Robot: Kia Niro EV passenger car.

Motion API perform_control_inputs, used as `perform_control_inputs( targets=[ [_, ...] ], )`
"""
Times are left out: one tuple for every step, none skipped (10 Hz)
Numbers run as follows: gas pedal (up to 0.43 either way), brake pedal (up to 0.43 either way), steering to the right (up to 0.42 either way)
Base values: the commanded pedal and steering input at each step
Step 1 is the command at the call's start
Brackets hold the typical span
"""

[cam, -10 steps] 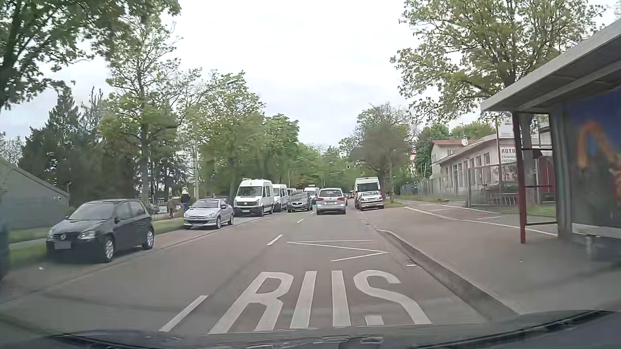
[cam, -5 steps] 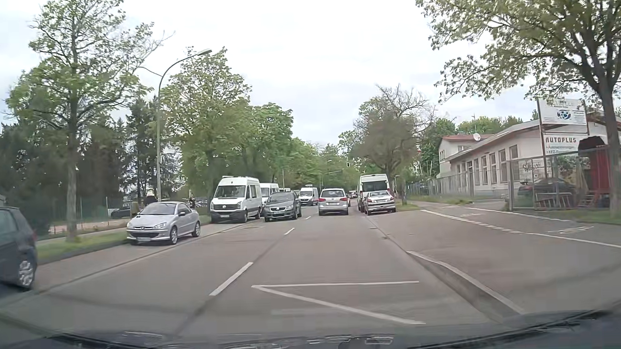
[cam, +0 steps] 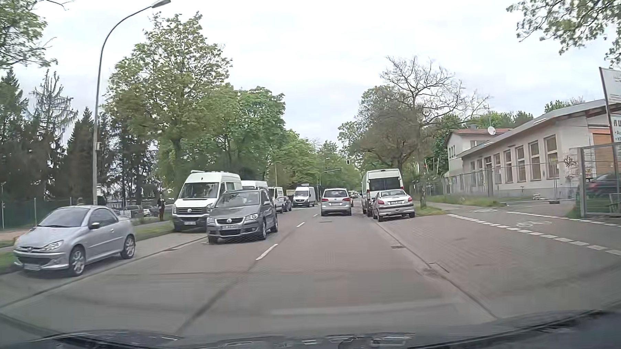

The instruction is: Follow the waypoints while adhering to traffic rules and regulations

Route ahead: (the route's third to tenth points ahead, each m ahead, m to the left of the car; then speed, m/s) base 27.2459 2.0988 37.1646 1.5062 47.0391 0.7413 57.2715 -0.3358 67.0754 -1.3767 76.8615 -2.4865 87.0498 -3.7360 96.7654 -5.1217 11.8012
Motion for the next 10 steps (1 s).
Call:
perform_control_inputs(
  targets=[
    [0.067, 0.0, 0.004],
    [0.067, 0.0, 0.004],
    [0.067, 0.0, 0.005],
    [0.067, 0.0, 0.006],
    [0.067, 0.0, 0.006],
    [0.067, 0.0, 0.006],
    [0.067, 0.0, 0.007],
    [0.067, 0.0, 0.007],
    [0.067, 0.0, 0.008],
    [0.067, 0.0, 0.008]
  ],
)
